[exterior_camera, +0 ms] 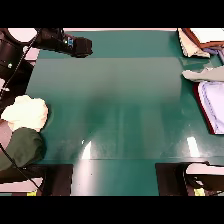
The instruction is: Fold the shirts.
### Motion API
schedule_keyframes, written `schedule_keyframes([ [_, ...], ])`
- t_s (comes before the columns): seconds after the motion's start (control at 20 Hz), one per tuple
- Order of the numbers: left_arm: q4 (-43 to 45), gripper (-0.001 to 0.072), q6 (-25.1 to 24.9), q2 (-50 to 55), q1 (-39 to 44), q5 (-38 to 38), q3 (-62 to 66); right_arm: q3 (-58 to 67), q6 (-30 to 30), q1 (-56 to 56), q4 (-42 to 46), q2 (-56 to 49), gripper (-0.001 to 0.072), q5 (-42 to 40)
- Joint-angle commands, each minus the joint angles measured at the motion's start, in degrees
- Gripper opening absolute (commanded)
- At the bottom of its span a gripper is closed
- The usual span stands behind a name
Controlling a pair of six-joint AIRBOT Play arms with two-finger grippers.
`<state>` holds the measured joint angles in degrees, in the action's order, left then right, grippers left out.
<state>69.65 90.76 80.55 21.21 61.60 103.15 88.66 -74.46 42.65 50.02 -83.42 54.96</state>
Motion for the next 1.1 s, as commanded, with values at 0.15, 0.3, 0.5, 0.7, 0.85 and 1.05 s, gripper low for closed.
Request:
schedule_keyframes([
  [0.15,0.00,0.0023,0.50,0.04,0.04,0.59,-0.02,10.23,-0.07,1.57,-2.34,0.20,0.0013,-3.65],
  [0.3,0.00,0.0023,0.46,0.04,0.04,0.63,-0.02,15.63,-0.07,2.56,-1.79,0.20,0.0013,0.02],
  [0.5,0.04,0.0023,0.26,0.04,0.04,1.27,-0.02,15.65,-0.07,4.79,-0.63,0.85,0.0013,7.98],
  [0.7,0.13,0.0024,-0.11,0.04,0.04,2.10,-0.02,5.05,-0.07,8.39,5.57,6.47,0.0013,10.43],
  [0.85,0.13,0.0023,-0.42,0.04,0.04,2.10,-0.02,-5.86,-0.04,12.37,13.20,11.56,0.0014,12.55],
  [1.05,0.15,0.0023,-0.87,0.04,0.04,2.10,-0.02,-17.55,-0.04,18.32,19.37,17.57,0.0342,13.55],
])
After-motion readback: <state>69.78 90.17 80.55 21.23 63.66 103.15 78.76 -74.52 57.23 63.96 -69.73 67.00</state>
